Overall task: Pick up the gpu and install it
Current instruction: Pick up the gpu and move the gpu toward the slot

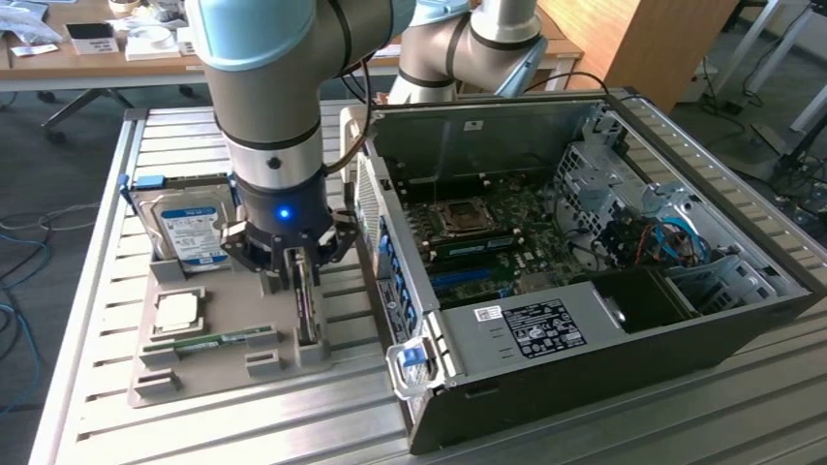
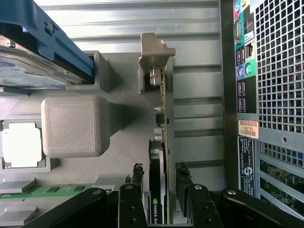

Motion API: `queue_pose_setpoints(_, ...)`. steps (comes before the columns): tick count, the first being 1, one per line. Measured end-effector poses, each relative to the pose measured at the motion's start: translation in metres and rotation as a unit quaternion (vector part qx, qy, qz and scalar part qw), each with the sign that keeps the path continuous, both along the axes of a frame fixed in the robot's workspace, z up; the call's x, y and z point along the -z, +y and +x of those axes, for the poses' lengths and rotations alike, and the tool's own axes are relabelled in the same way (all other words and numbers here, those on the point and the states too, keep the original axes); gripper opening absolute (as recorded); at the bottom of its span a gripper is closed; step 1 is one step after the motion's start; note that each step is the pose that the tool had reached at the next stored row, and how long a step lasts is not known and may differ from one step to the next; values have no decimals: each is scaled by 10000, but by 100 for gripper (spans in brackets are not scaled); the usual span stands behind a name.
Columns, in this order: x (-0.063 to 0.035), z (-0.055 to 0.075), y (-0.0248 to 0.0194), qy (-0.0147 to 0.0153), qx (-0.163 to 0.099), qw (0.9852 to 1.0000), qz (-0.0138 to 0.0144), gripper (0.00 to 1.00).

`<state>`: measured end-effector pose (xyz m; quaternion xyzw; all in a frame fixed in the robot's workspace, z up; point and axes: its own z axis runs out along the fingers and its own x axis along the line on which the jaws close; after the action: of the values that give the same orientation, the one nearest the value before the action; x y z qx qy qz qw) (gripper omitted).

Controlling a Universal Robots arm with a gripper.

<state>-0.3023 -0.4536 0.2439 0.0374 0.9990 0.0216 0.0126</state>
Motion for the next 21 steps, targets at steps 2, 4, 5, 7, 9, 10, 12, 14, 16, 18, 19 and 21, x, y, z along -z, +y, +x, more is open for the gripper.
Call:
queue_pose_setpoints(2,2,-4,0,1,0,10000,-1,42)
queue_pose_setpoints(4,7,-8,-1,1,0,10000,-1,42)
queue_pose_setpoints(5,13,-8,-1,1,0,10000,-1,42)
queue_pose_setpoints(7,27,-9,0,1,0,10000,-1,42)
queue_pose_setpoints(9,37,-8,-1,2,-1,10000,-1,42)
queue_pose_setpoints(10,44,-8,0,1,0,10000,-1,42)
queue_pose_setpoints(12,56,-8,0,1,0,10000,-1,42)
queue_pose_setpoints(14,71,-8,0,1,0,10000,-1,42)
queue_pose_setpoints(16,79,-9,-1,2,0,10000,-1,42)
queue_pose_setpoints(18,86,-8,0,1,0,10000,-1,42)
queue_pose_setpoints(19,90,-8,0,1,0,10000,-1,42)
queue_pose_setpoints(21,99,-7,0,1,0,10000,-1,42)
